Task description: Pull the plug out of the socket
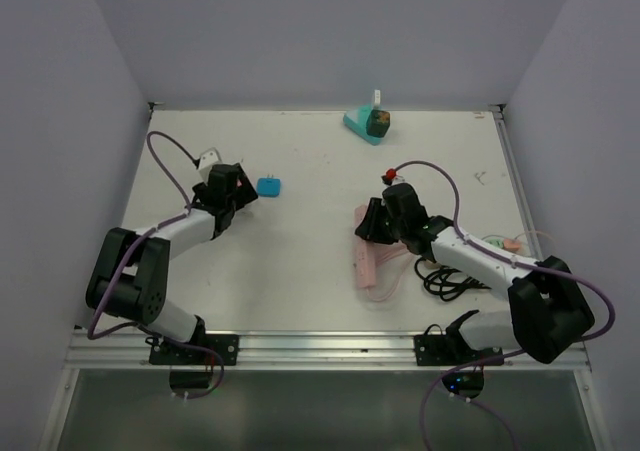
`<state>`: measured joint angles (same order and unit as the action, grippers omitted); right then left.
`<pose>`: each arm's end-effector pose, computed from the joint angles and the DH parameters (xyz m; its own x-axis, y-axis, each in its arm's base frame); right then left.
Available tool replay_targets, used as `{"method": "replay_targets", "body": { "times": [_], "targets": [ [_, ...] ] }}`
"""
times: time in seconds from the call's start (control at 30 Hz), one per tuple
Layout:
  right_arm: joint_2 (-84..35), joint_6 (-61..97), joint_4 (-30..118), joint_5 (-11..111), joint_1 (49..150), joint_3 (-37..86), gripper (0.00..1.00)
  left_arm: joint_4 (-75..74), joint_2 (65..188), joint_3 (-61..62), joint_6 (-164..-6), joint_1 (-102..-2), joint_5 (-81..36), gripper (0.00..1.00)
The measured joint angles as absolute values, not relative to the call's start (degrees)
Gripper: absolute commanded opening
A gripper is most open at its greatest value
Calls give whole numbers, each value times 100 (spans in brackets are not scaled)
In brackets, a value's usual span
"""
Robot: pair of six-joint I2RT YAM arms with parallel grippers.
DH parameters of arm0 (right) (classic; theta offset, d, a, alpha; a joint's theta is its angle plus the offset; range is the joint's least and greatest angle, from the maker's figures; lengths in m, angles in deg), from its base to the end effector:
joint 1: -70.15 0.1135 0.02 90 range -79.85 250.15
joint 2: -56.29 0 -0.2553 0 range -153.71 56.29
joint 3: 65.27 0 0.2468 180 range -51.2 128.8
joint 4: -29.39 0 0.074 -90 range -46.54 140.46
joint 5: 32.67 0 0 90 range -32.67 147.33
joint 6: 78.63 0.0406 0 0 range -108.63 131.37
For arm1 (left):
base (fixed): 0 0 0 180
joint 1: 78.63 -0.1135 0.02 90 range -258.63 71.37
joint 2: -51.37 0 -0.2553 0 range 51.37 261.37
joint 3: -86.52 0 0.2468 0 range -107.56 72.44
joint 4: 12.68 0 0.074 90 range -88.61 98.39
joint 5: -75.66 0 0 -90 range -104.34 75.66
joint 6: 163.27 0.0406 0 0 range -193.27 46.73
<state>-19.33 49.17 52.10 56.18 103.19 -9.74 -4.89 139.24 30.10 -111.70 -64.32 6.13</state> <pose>0.2280 0.1492 0.1982 -0.7917 0.2161 -0.5714 -0.0914 0.8830 0.4605 0.3018 -0.0623 0.1690 -0.4610 -0.4834 -0.7442 -0.4052 0.8608 -0.3081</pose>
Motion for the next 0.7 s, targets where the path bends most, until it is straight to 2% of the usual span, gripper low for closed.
{"method": "replay_targets", "body": {
  "times": [0.03, 0.07, 0.17, 0.27, 0.3, 0.37, 0.4, 0.5, 0.7],
  "targets": [
    [-1974, 4979, 5199, 5653, 10319, -981, 0, -474, 13879, 3036, -11173, -6432, 622, 94],
    [-2020, 5044, 5197, 5693, 10319, -983, 0, -452, 13848, 3051, -11173, -6432, 629, 96],
    [-2108, 5265, 5215, 5902, 10319, -1001, 6, -234, 13621, 3093, -11219, -6432, 626, 100],
    [-2112, 5501, 5307, 6149, 10319, -1003, 37, 214, 13098, 3075, -11210, -6432, 602, 100],
    [-2110, 5591, 5348, 6252, 10319, -1003, 54, 396, 12906, 3038, -11195, -6432, 580, 100],
    [-2101, 5757, 5470, 6460, 10319, -999, 67, 649, 12547, 2970, -11131, -6432, 535, 100],
    [-2088, 5805, 5586, 6582, 10319, -990, 78, 763, 12331, 2944, -11090, -6434, 502, 100],
    [-2064, 5982, 6067, 6897, 10319, -848, 90, 1087, 11623, 2933, -10917, -6437, 375, 100],
    [-1856, 6421, 6968, 7408, 10354, -463, 94, 1441, 10434, 3086, -10528, -6437, 231, 100]
  ]
}}
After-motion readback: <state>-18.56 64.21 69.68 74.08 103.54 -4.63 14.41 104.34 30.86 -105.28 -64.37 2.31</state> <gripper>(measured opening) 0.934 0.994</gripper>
